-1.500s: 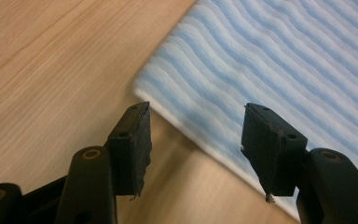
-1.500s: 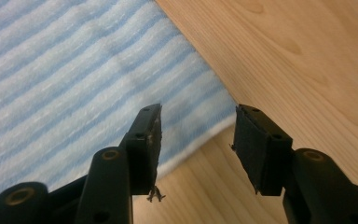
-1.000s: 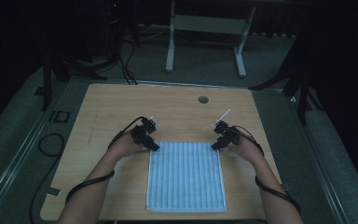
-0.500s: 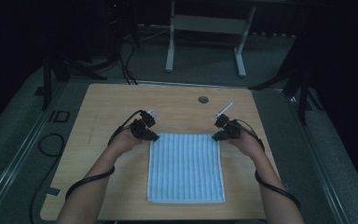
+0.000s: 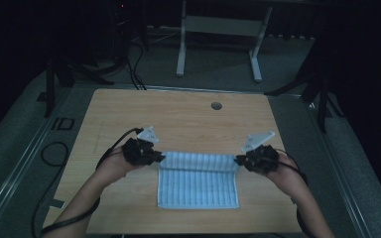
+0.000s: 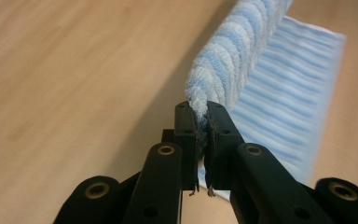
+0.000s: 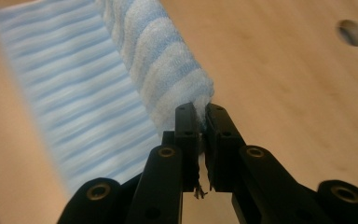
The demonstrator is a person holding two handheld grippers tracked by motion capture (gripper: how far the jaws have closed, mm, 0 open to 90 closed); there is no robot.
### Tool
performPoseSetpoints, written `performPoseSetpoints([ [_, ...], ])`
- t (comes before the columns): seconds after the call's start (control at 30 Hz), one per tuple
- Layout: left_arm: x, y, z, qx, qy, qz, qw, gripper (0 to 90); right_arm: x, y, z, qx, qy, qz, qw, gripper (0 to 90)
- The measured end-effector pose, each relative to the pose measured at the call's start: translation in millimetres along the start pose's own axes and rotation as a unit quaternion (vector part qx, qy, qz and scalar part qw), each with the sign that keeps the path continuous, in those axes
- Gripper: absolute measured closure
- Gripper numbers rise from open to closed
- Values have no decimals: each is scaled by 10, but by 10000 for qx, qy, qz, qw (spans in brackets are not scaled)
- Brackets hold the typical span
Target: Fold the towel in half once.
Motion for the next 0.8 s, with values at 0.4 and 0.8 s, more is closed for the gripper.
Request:
performPoseSetpoints([
  [0.4, 566, -726, 171, 445, 789, 314, 9954, 619, 596, 736, 57, -690, 328, 53, 9971, 647],
  [0.8, 517, -489, 544, 396, 708, -256, 9964, 450, 522, 663, 541, -675, 442, 240, 9965, 581],
])
Point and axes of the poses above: each handheld gripper's, and its own axes: z roughly forward along the jaws, x roughly out of its underside, y roughly to its left, the point moved 9 cm from there along z, roughly forward along the jaws
